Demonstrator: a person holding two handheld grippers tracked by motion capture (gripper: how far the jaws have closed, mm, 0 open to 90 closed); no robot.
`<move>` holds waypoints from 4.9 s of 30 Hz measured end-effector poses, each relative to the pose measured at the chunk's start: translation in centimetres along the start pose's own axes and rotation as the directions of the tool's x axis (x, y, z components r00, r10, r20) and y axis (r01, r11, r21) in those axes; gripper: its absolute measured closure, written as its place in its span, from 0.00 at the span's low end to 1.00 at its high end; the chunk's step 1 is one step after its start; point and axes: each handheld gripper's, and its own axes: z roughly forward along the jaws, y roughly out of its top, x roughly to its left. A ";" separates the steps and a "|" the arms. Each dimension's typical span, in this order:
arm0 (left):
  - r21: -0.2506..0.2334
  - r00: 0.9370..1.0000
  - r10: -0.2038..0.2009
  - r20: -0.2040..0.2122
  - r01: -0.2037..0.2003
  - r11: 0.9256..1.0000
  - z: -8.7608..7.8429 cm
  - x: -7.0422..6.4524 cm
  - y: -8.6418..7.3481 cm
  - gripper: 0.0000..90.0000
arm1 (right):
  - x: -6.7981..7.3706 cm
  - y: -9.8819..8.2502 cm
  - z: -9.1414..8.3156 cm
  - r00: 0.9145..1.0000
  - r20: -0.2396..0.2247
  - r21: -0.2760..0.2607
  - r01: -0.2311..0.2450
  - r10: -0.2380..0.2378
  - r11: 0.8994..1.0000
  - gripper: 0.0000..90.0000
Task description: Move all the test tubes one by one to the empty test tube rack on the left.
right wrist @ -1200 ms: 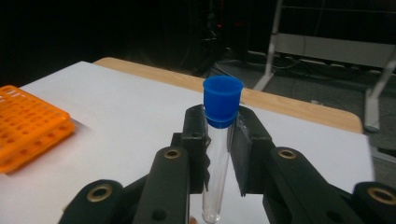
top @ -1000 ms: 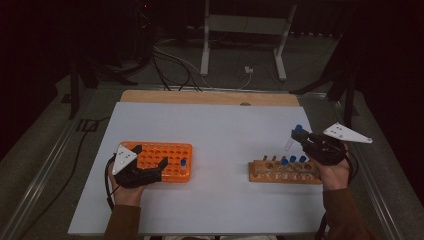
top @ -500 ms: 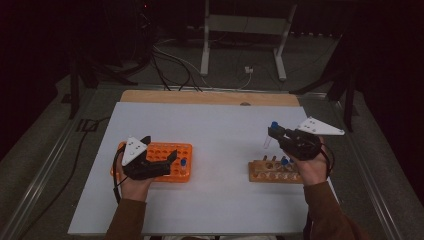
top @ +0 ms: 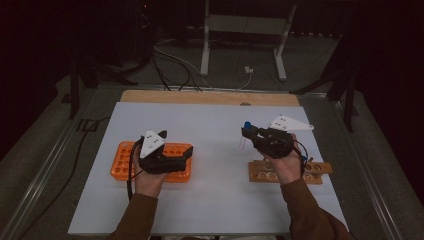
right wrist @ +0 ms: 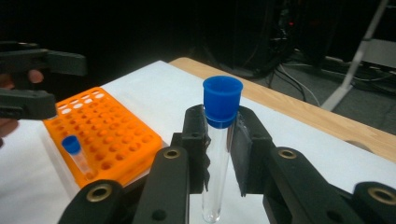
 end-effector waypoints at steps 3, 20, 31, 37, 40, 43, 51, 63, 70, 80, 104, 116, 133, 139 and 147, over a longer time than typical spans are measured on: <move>0.005 1.000 0.008 0.018 -0.008 1.000 0.6 -0.6 0.3 0.02 | 0.7 0.2 0.7 1.000 -0.018 0.002 0.004 -0.004 1.000 0.85; 0.036 0.989 0.060 0.135 -0.065 0.997 4.1 -4.1 1.0 0.19 | 3.1 0.4 3.1 0.995 -0.100 -0.009 -0.016 0.015 1.000 0.85; 0.032 0.984 0.083 0.156 -0.089 0.995 4.5 -5.1 1.2 0.64 | 4.4 0.3 4.1 0.990 -0.137 -0.002 -0.012 0.012 1.000 0.85; 0.035 0.976 0.107 0.188 -0.116 0.993 4.6 -5.2 1.1 0.83 | 4.7 0.3 4.3 0.988 -0.155 -0.001 -0.014 0.013 1.000 0.85; 0.032 0.977 0.099 0.189 -0.107 0.994 4.6 -5.1 1.0 0.86 | 4.9 0.3 4.3 0.987 -0.159 -0.002 -0.012 0.012 1.000 0.85; 0.030 0.975 0.100 0.198 -0.108 0.994 4.5 -5.0 0.9 0.87 | 4.8 0.3 4.3 0.986 -0.166 0.000 -0.013 0.013 1.000 0.84; 0.051 0.981 0.094 0.167 -0.104 0.993 4.4 -4.5 0.8 0.87 | 4.2 0.1 3.5 0.979 -0.204 -0.014 -0.014 0.011 1.000 0.52; 0.049 0.988 0.063 0.140 -0.071 0.996 3.7 -3.1 0.5 0.87 | 2.3 -0.6 2.4 0.998 -0.052 0.003 -0.024 0.024 1.000 0.03; 0.030 0.991 0.049 0.123 -0.053 0.998 2.7 -1.8 0.5 0.87 | 1.0 -1.1 1.6 0.999 -0.001 0.027 -0.042 0.042 0.999 0.01; 0.014 0.994 0.041 0.099 -0.043 0.999 1.0 0.0 0.1 0.87 | -0.8 -1.7 -0.2 0.997 0.033 0.020 -0.066 0.065 0.998 0.00; 0.019 0.997 0.022 0.068 -0.023 1.000 -1.4 2.7 -2.0 0.87 | -4.6 -4.4 -4.4 0.983 0.133 0.002 -0.125 0.124 0.992 0.00; 0.034 0.998 0.009 0.064 -0.012 0.999 -2.1 3.0 -3.3 0.87 | -5.6 -5.3 -6.4 0.976 0.161 -0.018 -0.143 0.144 0.990 0.00; 0.028 0.996 0.002 0.088 -0.004 1.000 -2.5 2.8 -4.7 0.87 | -6.3 -6.1 -7.8 0.969 0.169 -0.045 -0.174 0.179 0.984 0.00; 0.037 0.996 0.002 0.091 -0.005 0.999 -2.5 2.8 -5.1 0.87 | -6.5 -6.3 -8.0 0.967 0.175 -0.050 -0.181 0.187 0.982 0.00; 0.050 0.995 -0.001 0.098 -0.004 0.999 -2.3 2.5 -5.7 0.87 | -6.6 -6.5 -8.2 0.965 0.175 -0.055 -0.187 0.194 0.981 0.00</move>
